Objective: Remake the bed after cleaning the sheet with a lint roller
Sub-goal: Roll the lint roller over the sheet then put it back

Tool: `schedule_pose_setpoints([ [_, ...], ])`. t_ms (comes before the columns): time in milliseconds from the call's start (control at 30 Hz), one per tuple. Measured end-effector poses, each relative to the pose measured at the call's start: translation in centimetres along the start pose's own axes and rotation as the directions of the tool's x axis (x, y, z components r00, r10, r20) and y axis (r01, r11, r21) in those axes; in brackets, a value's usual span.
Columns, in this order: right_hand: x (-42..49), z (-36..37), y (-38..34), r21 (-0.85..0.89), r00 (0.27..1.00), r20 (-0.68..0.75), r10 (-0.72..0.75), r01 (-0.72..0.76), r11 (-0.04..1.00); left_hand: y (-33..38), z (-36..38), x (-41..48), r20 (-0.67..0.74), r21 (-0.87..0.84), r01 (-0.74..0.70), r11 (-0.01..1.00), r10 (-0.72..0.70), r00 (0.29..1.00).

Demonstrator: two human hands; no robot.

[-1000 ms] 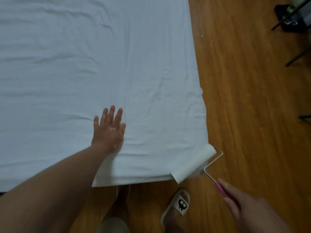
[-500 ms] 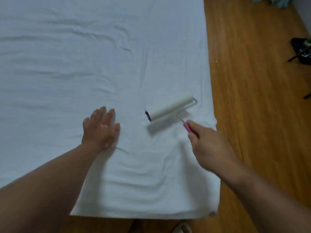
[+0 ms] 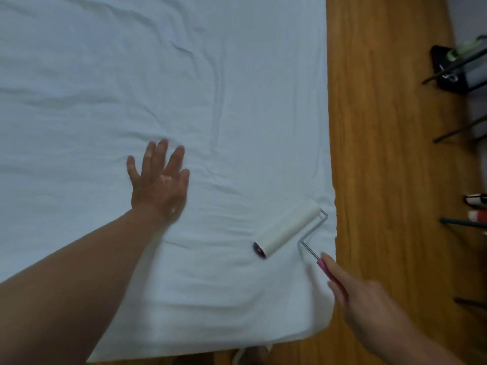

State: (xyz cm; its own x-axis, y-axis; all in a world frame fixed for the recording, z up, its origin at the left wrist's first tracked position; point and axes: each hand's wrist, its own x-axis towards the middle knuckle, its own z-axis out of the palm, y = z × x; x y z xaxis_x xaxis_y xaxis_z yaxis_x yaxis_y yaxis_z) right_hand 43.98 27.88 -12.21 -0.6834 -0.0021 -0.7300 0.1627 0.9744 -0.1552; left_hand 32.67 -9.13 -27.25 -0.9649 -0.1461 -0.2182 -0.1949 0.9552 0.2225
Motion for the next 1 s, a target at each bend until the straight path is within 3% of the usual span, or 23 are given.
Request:
schedule_pose_setpoints([
  [133, -1.2, -5.4, 0.7, -0.070, 0.996, -0.083, 0.040, -0.046, 0.996, 3.9, -0.9, 3.9, 0.043, 0.028, -0.112, 0.993, 0.110, 0.993],
  [300, 9.1, -13.6, -2.6, 0.178, 0.955, -0.294, -0.041, 0.096, 0.979, 10.7, -0.9, 8.4, 0.147, 0.011, -0.128, 0.992, 0.125, 0.981],
  [400, 20.7, -19.3, -4.9, 0.129, 0.921, -0.374, -0.112, 0.171, 0.977, 12.8, 0.5, 9.4, 0.237, 0.084, -0.079, 0.993, 0.058, 0.970],
  [500, 29.6, -24.0, -8.1, 0.038, 0.930, -0.335, -0.152, 0.174, 0.984, 12.4, 1.2, 10.2, 0.287, 0.125, -0.050, 0.991, 0.012, 0.958],
  [600, 32.9, -24.2, -8.7, -0.133, 0.941, -0.290, -0.176, 0.143, 0.981, 12.2, 1.5, 10.6, 0.315, 0.162, -0.047, 0.986, -0.007, 0.949],
  [733, 29.0, -17.6, -2.3, 0.128, 0.917, -0.351, -0.192, 0.250, 0.960, 12.6, 1.9, 10.6, 0.320, 0.196, -0.023, 0.980, -0.042, 0.947],
  [833, 21.3, -12.5, 4.5, 0.309, 0.970, -0.219, -0.108, 0.174, 0.935, 13.0, 1.6, 10.2, 0.314, 0.221, -0.010, 0.975, -0.061, 0.948],
  [1000, 9.6, -9.3, 14.0, 0.160, 0.998, -0.044, -0.053, 0.059, 0.985, 14.0, 2.1, 4.5, 0.240, 0.172, 0.014, 0.985, -0.056, 0.969],
])
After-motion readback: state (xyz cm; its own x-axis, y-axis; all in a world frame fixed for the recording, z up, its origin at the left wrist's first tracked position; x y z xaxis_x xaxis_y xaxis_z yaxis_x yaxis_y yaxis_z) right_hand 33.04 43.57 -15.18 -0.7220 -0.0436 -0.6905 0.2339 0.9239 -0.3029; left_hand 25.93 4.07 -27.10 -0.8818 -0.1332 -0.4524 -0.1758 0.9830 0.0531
